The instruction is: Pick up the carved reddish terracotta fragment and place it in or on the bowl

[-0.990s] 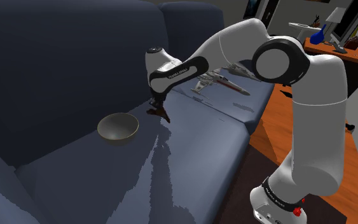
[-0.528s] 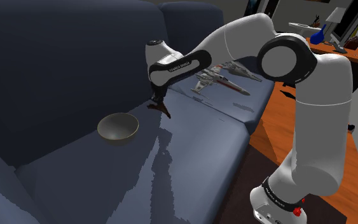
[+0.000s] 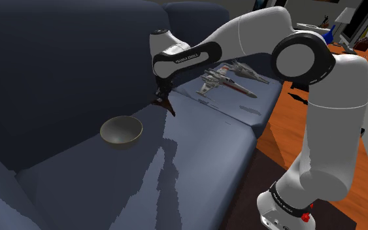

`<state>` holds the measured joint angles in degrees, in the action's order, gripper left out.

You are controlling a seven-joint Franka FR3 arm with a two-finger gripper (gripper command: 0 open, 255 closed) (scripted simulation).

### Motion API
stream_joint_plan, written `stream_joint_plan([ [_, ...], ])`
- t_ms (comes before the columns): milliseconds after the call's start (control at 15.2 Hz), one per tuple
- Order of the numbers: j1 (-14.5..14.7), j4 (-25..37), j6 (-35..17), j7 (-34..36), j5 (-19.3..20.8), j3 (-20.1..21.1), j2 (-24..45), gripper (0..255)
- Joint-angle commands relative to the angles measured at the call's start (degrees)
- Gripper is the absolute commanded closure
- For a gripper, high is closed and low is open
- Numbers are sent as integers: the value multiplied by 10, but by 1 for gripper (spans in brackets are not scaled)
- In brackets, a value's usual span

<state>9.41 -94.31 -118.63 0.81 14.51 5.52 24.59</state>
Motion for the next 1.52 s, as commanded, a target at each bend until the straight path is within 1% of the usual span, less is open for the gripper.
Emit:
stream_joint_plan([
  [0, 0, 8, 13, -2, -2, 1, -5, 255],
  [1122, 2, 90, 122, -25, -14, 5, -34, 255],
  [1452, 46, 136, 156, 29, -7, 22, -10, 255],
])
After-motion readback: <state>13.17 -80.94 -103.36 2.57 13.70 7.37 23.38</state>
